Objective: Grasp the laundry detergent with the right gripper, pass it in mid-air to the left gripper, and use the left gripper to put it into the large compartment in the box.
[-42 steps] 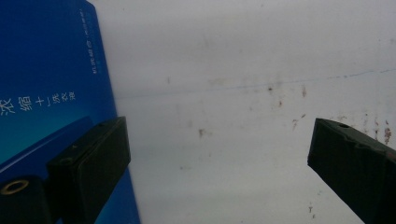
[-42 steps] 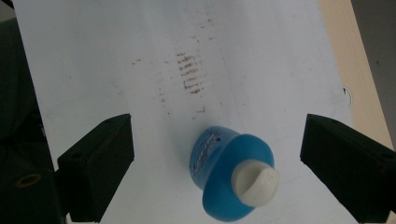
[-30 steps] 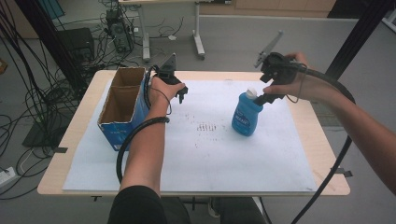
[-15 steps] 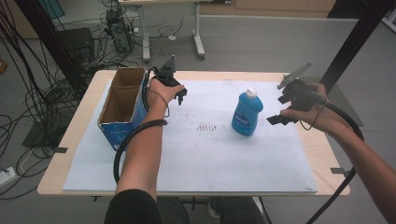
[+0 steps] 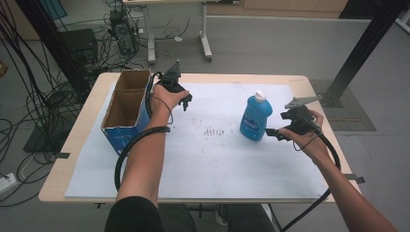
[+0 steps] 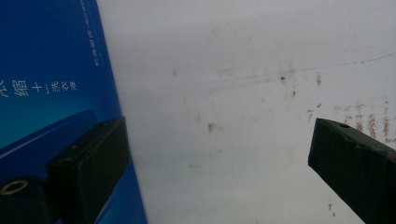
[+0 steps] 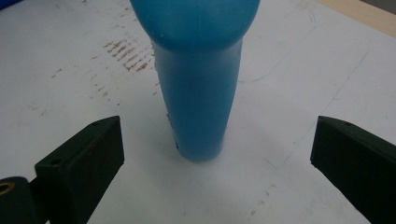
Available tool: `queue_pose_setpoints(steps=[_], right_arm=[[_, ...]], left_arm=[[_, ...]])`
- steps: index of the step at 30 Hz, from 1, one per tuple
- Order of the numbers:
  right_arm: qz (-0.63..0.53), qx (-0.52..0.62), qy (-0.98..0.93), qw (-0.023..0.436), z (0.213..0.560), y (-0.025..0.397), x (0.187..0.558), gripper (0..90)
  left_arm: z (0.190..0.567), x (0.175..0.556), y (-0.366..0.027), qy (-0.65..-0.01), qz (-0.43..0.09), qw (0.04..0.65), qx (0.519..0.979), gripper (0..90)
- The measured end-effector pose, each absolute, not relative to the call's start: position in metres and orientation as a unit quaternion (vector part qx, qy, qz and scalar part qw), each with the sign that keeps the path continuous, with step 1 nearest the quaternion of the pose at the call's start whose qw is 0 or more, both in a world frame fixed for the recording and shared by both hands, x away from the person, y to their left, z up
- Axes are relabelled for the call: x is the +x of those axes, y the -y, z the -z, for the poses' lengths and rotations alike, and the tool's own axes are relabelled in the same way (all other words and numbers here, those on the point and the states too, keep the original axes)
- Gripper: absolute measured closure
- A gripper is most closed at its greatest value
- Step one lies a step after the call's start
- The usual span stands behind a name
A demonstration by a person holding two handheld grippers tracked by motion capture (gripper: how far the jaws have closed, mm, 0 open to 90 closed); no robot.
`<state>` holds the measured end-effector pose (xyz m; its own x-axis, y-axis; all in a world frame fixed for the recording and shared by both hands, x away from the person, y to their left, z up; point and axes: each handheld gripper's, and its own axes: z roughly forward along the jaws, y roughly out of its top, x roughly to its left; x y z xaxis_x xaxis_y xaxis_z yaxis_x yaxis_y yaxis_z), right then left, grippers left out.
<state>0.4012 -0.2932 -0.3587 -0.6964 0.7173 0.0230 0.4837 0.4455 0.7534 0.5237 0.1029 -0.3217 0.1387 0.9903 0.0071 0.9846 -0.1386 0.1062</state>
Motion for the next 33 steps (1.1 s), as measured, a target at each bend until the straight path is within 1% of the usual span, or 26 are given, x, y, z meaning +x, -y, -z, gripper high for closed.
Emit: queue_pose_setpoints(steps=[8,14,20,26,33], right_arm=[[-0.431,0.363,-0.812,0.157,0.386,0.277,0.411,2.3],[-0.443,0.365,-0.802,0.164,0.399,0.268,0.417,2.0],[-0.459,0.373,-0.786,0.18,0.405,0.266,0.42,1.3],[-0.466,0.377,-0.778,0.186,0.413,0.264,0.421,1.4],[-0.476,0.369,-0.773,0.199,0.413,0.262,0.422,1.4]], left_arm=[[0.327,0.526,-0.101,-0.653,-0.035,0.035,0.756,5.9],[0.328,0.526,-0.099,-0.651,-0.036,0.037,0.757,5.9],[0.33,0.527,-0.098,-0.651,-0.034,0.036,0.758,5.9],[0.33,0.529,-0.095,-0.648,-0.034,0.037,0.76,5.9],[0.329,0.529,-0.094,-0.647,-0.036,0.038,0.761,5.9]])
